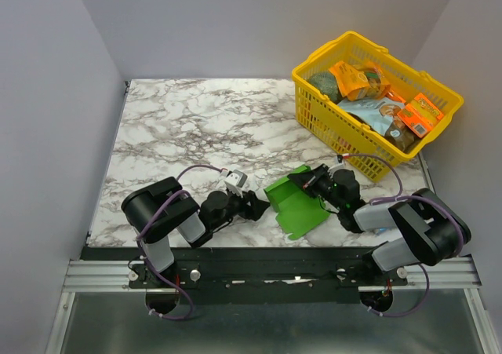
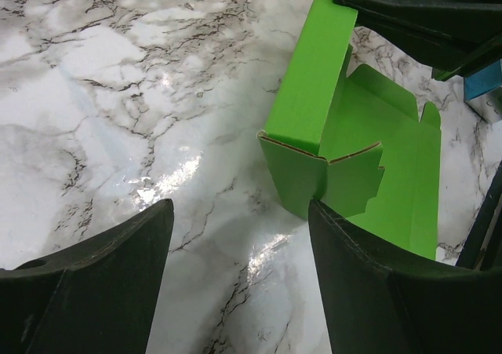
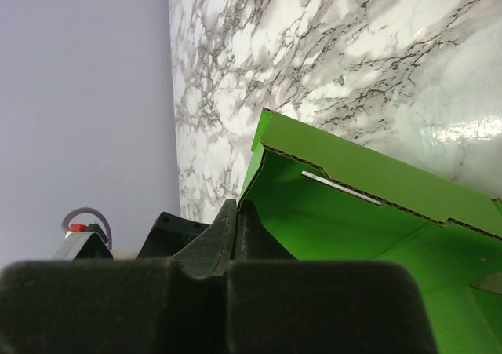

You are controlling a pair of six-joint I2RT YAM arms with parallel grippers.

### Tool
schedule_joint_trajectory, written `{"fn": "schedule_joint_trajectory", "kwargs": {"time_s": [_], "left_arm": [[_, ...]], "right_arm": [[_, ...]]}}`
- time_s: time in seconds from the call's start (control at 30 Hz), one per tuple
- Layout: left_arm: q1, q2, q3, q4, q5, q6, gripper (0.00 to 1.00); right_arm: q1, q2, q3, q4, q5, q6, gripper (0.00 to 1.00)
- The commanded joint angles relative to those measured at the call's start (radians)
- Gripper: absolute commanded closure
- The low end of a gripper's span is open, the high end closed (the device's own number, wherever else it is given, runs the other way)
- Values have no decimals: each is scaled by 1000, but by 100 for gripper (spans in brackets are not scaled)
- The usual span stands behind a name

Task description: Fold the paper box

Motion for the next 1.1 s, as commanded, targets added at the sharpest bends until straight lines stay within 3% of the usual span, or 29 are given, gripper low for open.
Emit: {"fn": "schedule_joint_trajectory", "kwargs": {"time_s": [0.0,0.53,1.07], "left_arm": [[-1,-21,14,121,-72,-21,20],[-2,-18,-9,227,-57,-38,17],[-15,-48,-11,224,-49,-29,16]], "right_arm": [[-3,-12,-19,-37,24,-49,100],[-3,-14,-21,-35,22,-47,100],[-3,-14,-13,-48,22,-47,99]]}}
